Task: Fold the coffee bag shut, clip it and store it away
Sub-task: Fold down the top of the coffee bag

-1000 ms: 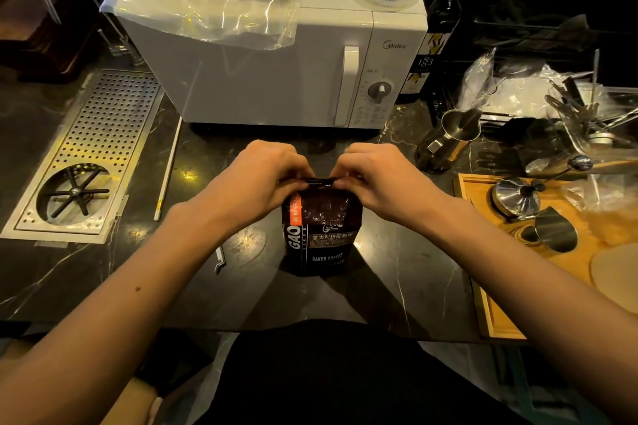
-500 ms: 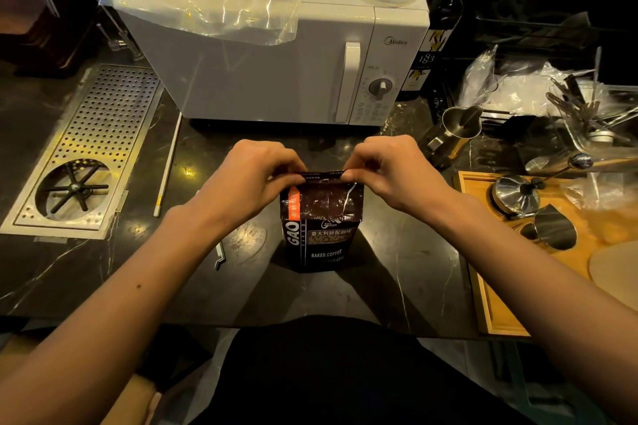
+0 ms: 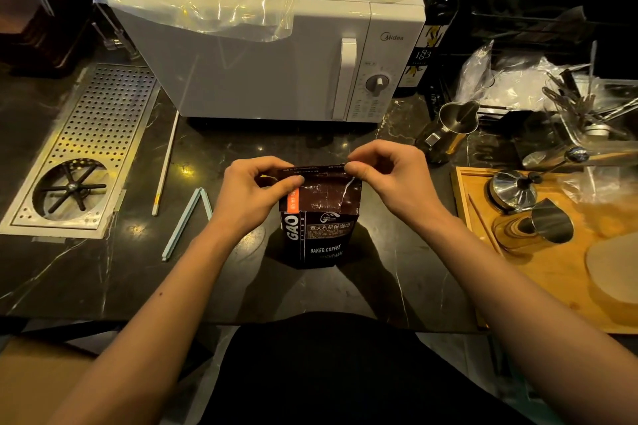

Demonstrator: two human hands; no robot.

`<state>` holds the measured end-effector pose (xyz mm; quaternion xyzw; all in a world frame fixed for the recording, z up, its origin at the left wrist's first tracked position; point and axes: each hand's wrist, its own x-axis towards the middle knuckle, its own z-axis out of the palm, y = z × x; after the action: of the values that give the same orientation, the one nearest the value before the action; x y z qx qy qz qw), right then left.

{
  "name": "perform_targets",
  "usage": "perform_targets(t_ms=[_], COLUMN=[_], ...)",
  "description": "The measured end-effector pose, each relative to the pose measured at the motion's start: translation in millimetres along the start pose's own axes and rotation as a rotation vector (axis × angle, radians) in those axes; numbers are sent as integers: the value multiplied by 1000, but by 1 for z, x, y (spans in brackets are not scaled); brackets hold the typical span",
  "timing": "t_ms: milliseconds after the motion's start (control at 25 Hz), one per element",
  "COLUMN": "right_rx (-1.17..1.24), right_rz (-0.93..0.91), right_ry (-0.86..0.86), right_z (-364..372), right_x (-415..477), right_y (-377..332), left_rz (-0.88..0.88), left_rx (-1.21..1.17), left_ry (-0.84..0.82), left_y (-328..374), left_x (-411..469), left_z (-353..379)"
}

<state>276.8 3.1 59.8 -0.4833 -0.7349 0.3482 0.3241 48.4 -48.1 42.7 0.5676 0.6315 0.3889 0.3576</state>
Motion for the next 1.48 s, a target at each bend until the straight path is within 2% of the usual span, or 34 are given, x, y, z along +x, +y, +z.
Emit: perform_targets(t_ms=[200, 360, 440, 720, 960, 1120, 1320, 1480], right_rx=[145, 200, 235, 397, 454, 316, 122, -134], right_rz=[138, 168, 163, 93, 111, 70, -106, -397], right_ry=[4, 60, 59, -110, -204, -357, -610, -773], right_z=[9, 16, 17, 13, 30, 64, 133, 187], right_x=[-21, -20, -20, -26, -12, 9, 39, 59], right_y=[18, 14, 12, 4, 4, 2, -15, -30], left_rz=[-19, -104, -90, -59, -52, -82, -150, -168], left_rx=[-42, -211, -229, -362, -316, -281, -337, -355], left_ry=[1, -10, 34, 202, 303, 428, 642, 787], left_y=[-3, -8, -10, -12, -2, -8, -19, -26], left_x=[-1, -11, -15, -46, -80, -109, -142, -163], left_z=[3, 11, 13, 11, -4, -18, -34, -48])
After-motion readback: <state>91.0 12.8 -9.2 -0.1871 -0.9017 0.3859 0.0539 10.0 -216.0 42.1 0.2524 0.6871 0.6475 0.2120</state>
